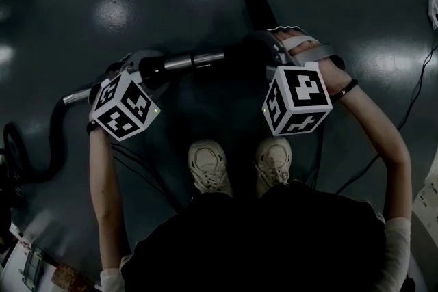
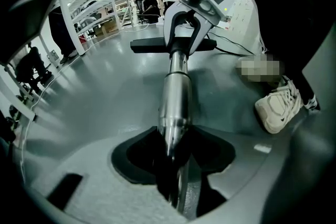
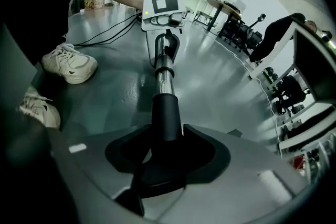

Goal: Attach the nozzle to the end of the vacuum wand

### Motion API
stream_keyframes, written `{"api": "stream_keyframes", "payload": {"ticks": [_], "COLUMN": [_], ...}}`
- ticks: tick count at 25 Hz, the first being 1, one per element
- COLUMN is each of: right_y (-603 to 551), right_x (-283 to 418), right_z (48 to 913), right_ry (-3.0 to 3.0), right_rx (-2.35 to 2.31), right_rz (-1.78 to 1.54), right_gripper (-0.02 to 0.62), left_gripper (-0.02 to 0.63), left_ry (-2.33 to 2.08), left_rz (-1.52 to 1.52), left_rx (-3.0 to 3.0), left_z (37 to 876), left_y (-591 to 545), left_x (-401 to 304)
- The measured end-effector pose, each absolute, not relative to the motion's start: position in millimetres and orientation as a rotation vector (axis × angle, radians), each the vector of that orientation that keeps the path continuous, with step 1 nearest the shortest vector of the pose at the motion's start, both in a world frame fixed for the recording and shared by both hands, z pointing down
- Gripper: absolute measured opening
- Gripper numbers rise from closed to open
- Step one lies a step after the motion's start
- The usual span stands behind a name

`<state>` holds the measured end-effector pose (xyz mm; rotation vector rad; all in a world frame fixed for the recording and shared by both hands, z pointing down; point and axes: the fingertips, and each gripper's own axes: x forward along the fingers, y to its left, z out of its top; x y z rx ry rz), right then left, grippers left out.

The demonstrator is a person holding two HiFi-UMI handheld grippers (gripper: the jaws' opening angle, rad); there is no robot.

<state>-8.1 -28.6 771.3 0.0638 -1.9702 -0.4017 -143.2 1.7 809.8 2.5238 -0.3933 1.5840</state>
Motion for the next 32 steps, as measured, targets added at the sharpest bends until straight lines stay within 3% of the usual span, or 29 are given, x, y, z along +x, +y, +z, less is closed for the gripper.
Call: {"api": "stream_keyframes", "payload": {"ticks": [6,10,12,14,18,21,32], "right_y": [-34,-36,-47,-70,-120,-147,-166], "right_x": [-7,-4,-5,-9,-4,18,38], "right_z": [792,771,752,724,671,648,660], "right_ry": [-1.964,-2.073,-2.185,-2.342,-2.624,-2.687,-2.635], "right_rx": [0.057,0.121,0.219,0.401,0.834,1.186,1.441], "right_rz": [-0.380,-0.282,-0.179,-0.025,0.475,0.689,0.619], "right_gripper": [0.198,0.193,0.182,0.023,0.008,0.006,0.006], "left_gripper": [0.201,0.210,0.182,0.006,0.005,0.005,0.005], "left_ry": [-0.428,-0.535,-0.678,-0.868,-1.334,-1.670,-1.821], "left_rz": [1.599,1.396,1.183,0.848,0.169,-0.092,-0.066], "left_rx": [2.519,2.576,2.650,2.709,2.589,2.366,2.285], "left_z": [822,789,760,727,670,653,668], "left_y": [-4,-13,-31,-56,-99,-114,-132], "left_x": [-143,-133,-117,-101,-98,-117,-127]}}
